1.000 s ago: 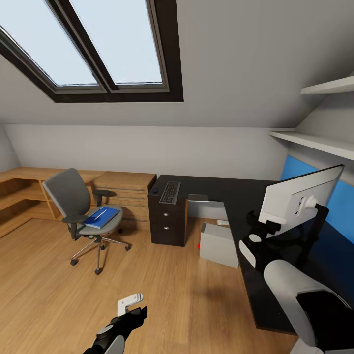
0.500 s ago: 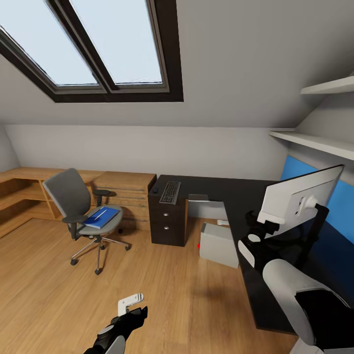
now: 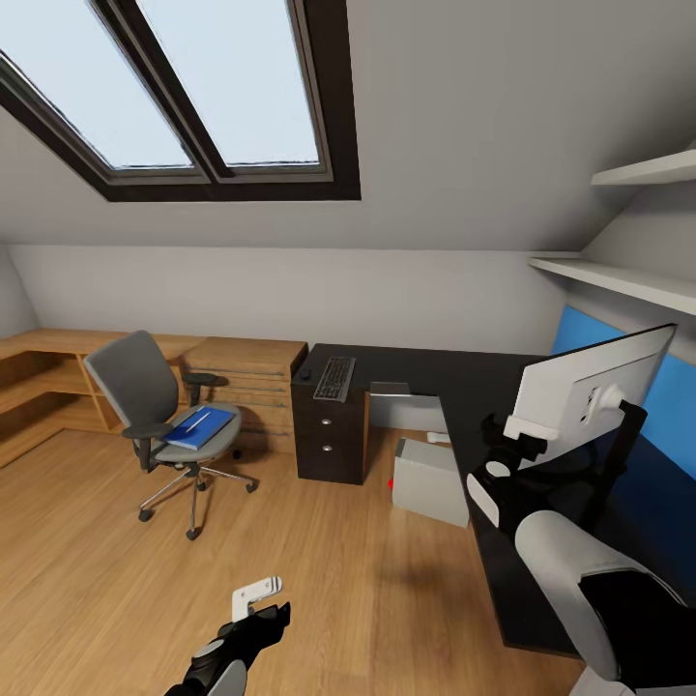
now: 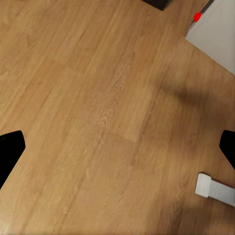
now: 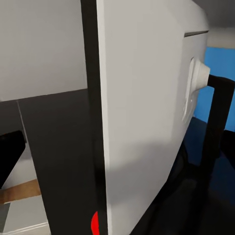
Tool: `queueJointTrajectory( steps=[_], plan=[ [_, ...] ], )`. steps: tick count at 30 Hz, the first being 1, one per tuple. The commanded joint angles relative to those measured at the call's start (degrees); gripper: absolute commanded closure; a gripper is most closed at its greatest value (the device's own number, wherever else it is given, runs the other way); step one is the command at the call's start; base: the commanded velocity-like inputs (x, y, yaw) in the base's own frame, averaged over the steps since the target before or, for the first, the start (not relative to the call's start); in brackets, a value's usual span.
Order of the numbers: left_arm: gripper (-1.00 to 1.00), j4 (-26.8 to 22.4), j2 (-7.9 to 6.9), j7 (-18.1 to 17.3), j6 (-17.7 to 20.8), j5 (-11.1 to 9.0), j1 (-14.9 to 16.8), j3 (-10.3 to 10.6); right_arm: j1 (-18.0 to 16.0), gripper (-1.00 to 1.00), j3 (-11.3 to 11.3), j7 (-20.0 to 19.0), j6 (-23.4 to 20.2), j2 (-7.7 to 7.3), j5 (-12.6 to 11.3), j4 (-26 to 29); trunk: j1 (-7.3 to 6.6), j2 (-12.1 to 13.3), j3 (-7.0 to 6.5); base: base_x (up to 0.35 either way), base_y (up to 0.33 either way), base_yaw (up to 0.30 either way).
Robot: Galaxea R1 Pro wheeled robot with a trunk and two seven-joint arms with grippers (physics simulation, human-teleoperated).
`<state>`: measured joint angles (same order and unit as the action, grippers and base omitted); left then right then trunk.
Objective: In the bedroom, organize the workspace by keeping the computer under the desk, ensuring the monitor is on the desk, placing the keyboard on the desk next to the monitor, placing the mouse on the desk next to the keyboard, moving the folder from the swivel chair onto the desk next to the mouse, stacking the notebook on top of the folder with the pen on top of the notebook, and positioning the swivel chair next to the desk.
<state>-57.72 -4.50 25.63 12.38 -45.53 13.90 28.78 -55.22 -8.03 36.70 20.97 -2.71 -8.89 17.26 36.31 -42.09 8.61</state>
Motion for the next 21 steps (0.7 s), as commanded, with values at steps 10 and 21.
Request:
queueJointTrajectory(
  steps=[10,21],
  plan=[
    [-1.00,-0.1,-0.07,0.5,0.1,-0.4,0.0,0.2,-0.1,-1.00,-0.4,0.2,0.3,-0.03,-0.6,0.0,0.02,-0.1,0.10,0.000,0.000,0.000],
    [-1.00,-0.2,-0.07,0.5,0.1,-0.2,0.1,0.3,-0.1,-1.00,-0.4,0.2,0.2,-0.07,-0.6,-0.1,0.02,-0.1,0.10,0.027,0.080,0.000]
  ],
)
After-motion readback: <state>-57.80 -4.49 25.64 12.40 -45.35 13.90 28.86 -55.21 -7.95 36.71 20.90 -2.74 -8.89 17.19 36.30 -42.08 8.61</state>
